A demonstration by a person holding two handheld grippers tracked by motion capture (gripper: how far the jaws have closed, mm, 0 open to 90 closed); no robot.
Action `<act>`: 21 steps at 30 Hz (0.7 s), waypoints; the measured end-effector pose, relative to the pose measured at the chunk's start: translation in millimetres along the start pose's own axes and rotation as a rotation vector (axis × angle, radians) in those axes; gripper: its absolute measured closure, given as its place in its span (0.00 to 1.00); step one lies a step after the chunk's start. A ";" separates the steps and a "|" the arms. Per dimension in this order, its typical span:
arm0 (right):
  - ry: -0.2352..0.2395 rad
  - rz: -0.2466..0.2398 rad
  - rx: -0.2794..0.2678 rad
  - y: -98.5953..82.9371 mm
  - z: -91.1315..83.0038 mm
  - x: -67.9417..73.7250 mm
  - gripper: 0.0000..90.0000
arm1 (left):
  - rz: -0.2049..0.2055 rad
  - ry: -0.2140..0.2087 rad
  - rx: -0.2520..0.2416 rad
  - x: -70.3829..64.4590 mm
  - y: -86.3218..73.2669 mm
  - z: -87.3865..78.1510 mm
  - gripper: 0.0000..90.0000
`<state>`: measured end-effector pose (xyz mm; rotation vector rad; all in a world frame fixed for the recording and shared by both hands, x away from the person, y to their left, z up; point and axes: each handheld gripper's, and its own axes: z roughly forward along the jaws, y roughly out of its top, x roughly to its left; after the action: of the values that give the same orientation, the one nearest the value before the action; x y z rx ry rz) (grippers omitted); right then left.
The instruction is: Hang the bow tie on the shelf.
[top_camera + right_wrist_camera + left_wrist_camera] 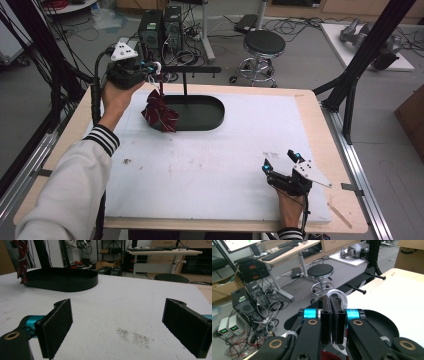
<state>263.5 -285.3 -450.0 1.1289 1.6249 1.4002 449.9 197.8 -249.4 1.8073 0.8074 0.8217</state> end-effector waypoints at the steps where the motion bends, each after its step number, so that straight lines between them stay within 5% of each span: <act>1: -0.001 0.002 0.001 -0.1 -0.1 0.1 0.09 | 0.000 0.000 0.000 0.0 0.0 0.0 0.97; 13: -0.001 0.002 0.000 -0.1 -0.1 0.1 0.09 | 0.019 0.011 -0.028 3.9 16.3 8.3 0.97; 21: 0.000 0.006 0.002 0.0 -0.3 0.3 0.09 | 0.004 0.029 0.004 15.7 9.0 21.6 0.97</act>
<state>263.1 -285.2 -450.0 1.1362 1.6244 1.4024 477.7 197.1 -244.9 1.8050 0.8244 0.8508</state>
